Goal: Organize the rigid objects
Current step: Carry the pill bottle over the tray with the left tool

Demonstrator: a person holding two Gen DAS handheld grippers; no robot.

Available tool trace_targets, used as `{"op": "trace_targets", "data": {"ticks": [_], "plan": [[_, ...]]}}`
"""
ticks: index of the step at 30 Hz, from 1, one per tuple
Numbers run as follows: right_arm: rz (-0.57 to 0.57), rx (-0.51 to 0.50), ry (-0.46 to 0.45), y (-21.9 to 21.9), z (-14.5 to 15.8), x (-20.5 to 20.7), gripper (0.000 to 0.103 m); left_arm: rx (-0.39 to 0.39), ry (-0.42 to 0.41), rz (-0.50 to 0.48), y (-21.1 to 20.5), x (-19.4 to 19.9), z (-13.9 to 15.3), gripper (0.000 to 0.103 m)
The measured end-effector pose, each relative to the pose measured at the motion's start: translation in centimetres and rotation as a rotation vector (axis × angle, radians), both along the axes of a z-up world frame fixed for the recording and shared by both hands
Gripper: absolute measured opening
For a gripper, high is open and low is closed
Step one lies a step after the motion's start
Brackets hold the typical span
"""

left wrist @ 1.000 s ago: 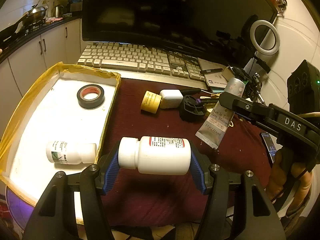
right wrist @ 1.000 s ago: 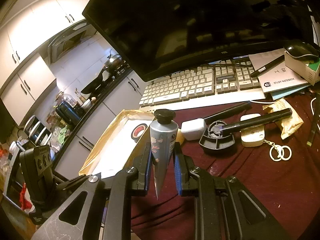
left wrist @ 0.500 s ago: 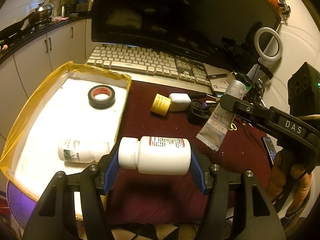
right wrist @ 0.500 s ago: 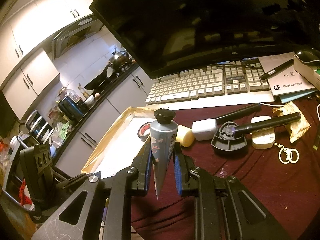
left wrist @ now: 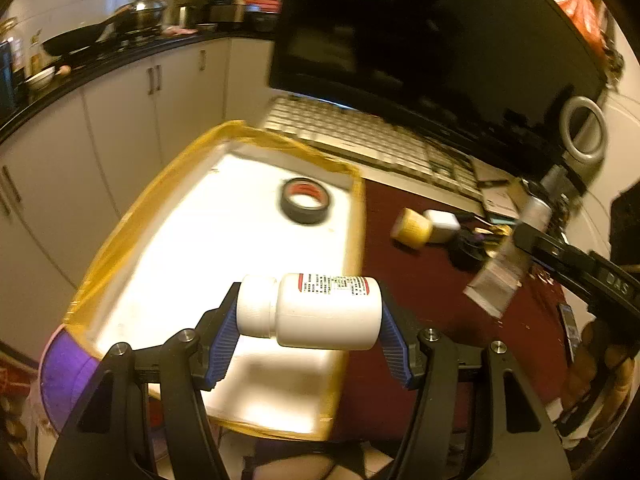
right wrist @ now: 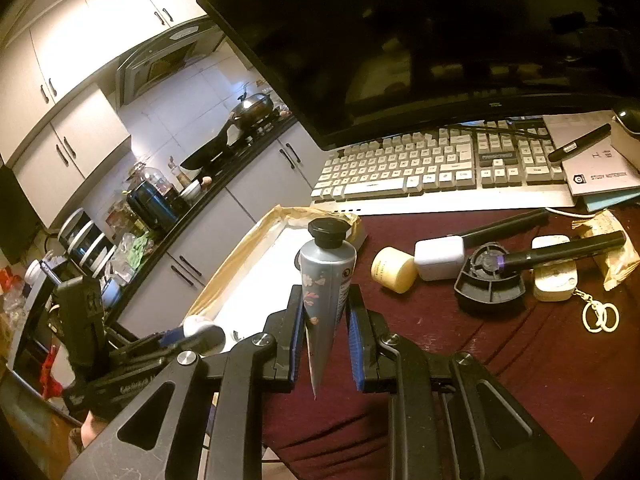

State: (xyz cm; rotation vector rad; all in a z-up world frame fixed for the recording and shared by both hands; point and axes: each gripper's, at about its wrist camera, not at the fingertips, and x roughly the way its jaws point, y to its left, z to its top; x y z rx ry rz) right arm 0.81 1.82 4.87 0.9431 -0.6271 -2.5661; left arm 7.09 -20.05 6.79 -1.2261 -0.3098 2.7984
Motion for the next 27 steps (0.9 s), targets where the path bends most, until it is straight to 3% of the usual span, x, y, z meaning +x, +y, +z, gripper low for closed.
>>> {"op": "trace_targets", "data": {"ticks": [7, 14, 21, 27], "plan": [[0.023, 0.007, 0.001, -1.3, 0.1, -0.6, 0.018, -0.005, -0.049, 0.045, -2.0, 0.0, -2.0, 0.061], [0.042, 0.009, 0.005, -2.6, 0.3, -1.3, 0.018, -0.018, -0.111, 0.003, -1.5, 0.2, -3.9, 0.061], [0.062, 0.008, 0.017, -3.5, 0.9, -2.5, 0.018, -0.064, -0.128, -0.042, -0.5, 0.0, -4.2, 0.061], [0.087, 0.006, 0.019, -4.4, 1.3, -4.2, 0.018, -0.15, -0.169, -0.068, 0.4, -0.4, -4.7, 0.061]]}}
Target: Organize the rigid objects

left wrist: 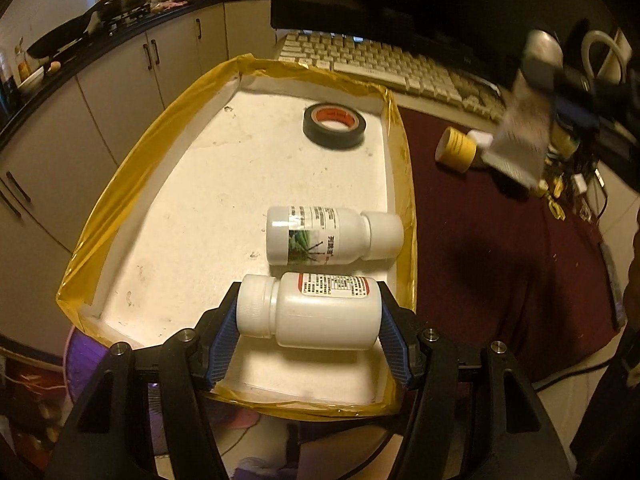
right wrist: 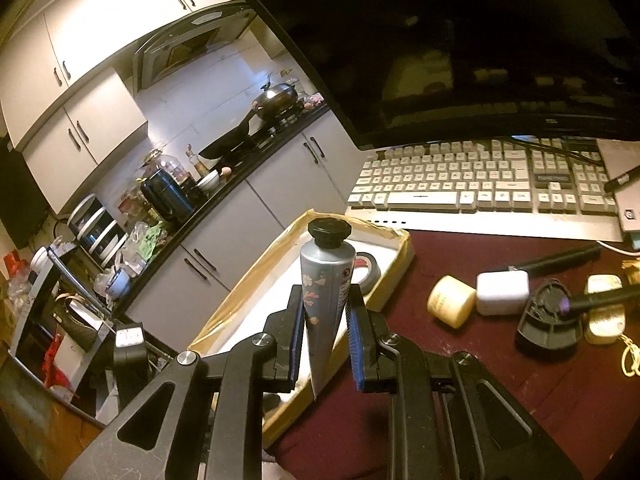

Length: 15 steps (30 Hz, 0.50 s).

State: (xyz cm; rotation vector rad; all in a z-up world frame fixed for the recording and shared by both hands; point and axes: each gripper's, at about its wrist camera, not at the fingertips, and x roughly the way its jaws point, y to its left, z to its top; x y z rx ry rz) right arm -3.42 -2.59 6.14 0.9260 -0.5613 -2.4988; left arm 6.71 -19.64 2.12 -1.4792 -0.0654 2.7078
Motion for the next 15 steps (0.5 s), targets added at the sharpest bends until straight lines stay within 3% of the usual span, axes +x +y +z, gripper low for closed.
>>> {"op": "trace_targets", "data": {"ticks": [6, 15], "plan": [[0.039, 0.004, -0.016, -2.0, -0.8, -1.7, 0.018, -0.064, -0.028, -0.012, 0.6, -0.2, -0.4, 0.061], [0.091, -0.011, -0.063, -5.6, -2.7, -4.8, 0.018, -0.077, -0.035, -0.012, 0.8, -0.3, -0.6, 0.064]]}}
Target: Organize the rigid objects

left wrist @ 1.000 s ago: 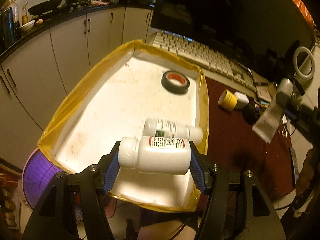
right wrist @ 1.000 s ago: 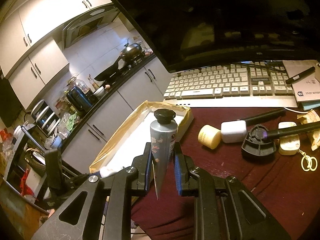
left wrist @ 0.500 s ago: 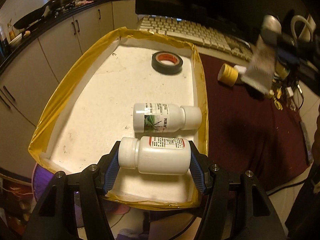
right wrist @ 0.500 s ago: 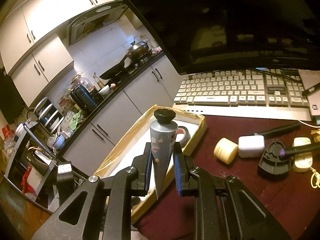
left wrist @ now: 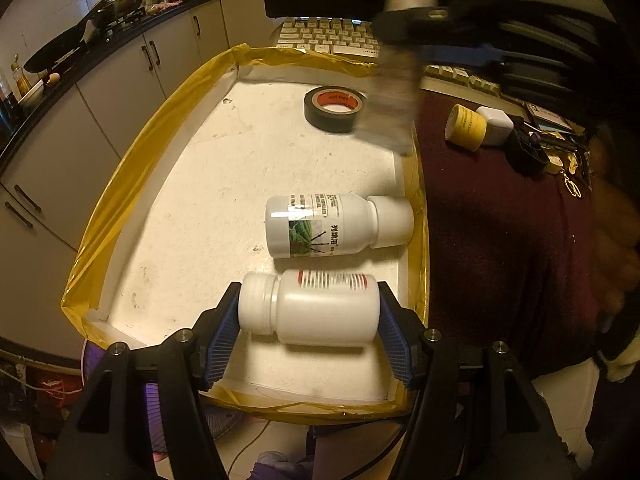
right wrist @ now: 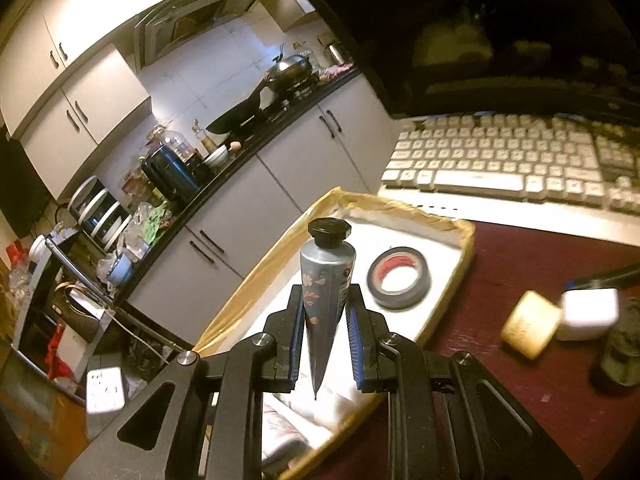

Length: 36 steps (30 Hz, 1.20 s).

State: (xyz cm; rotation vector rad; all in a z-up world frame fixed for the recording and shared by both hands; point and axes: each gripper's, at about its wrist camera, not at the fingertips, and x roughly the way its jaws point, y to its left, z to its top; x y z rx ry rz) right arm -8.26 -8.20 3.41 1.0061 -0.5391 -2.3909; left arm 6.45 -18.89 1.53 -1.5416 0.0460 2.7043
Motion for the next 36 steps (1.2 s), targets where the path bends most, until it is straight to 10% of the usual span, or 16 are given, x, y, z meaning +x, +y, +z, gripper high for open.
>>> {"op": "trace_targets", "data": {"ticks": [18, 30, 34, 36], "plan": [[-0.029, -0.039, -0.124, -1.5, -4.6, -1.4, 0.019, 0.054, 0.011, 0.026, -0.5, 0.2, 0.4, 0.069], [-0.085, 0.039, -0.065, -0.4, -3.2, -0.1, 0.049, 0.079, 0.015, 0.046, -0.7, 0.5, 0.9, 0.074], [-0.077, 0.129, -0.041, -1.3, -2.9, -0.2, 0.049, 0.079, 0.024, 0.051, -0.5, 0.7, 1.1, 0.076], [-0.077, 0.177, -0.014, -1.9, -2.8, -0.3, 0.026, 0.08, 0.026, 0.055, -0.5, 0.8, 1.2, 0.077]]}}
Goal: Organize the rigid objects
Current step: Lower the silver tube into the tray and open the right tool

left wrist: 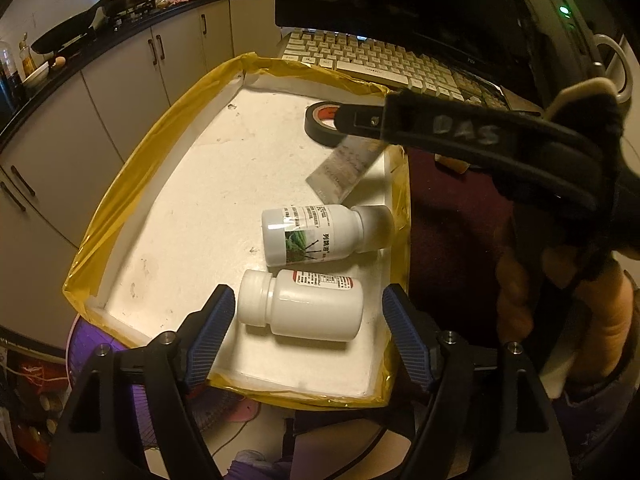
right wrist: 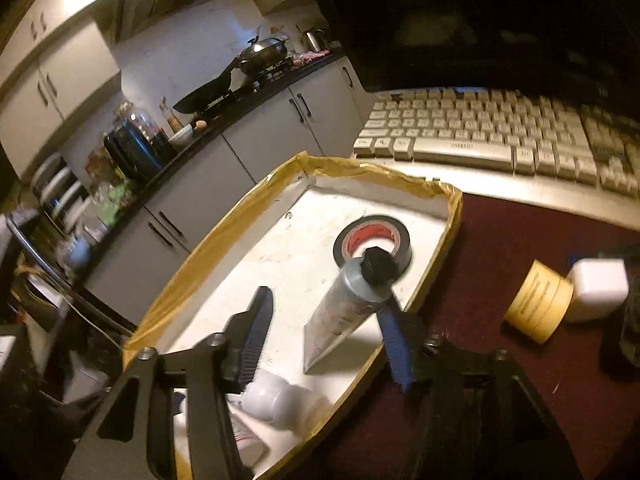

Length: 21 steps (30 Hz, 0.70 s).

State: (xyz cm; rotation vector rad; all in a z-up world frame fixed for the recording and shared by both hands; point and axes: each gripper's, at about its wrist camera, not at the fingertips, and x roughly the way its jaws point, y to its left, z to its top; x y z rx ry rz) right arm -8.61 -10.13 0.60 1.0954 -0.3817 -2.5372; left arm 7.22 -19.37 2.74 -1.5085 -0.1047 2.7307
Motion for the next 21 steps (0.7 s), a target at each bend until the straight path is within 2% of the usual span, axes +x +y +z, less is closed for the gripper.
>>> {"op": "trace_targets", "data": {"ticks": [1, 10, 13, 16, 19, 21], "plan": [[0.007, 0.013, 0.001, -0.3, -0.1, -0.2, 0.024, 0.0, -0.001, 0.002, 0.0, 0.0, 0.0, 0.077], [0.061, -0.094, -0.075, -1.5, -1.0, -1.5, 0.024, 0.012, 0.005, 0.009, -0.4, 0.0, 0.0, 0.077], [0.069, -0.107, -0.104, -1.7, -1.3, -1.7, 0.028, 0.017, 0.006, 0.008, -0.5, 0.1, 0.0, 0.077], [0.049, -0.076, -0.098, -1.5, -1.2, -1.4, 0.037, 0.023, 0.009, 0.011, -0.7, 0.1, 0.1, 0.077], [0.02, -0.043, -0.054, -1.1, -0.8, -0.9, 0.055, 0.025, 0.01, 0.012, -0.7, 0.0, 0.0, 0.077], [0.015, -0.006, -0.002, -1.2, -0.6, -0.3, 0.062, 0.025, 0.01, 0.013, -0.7, 0.1, 0.0, 0.077]]}}
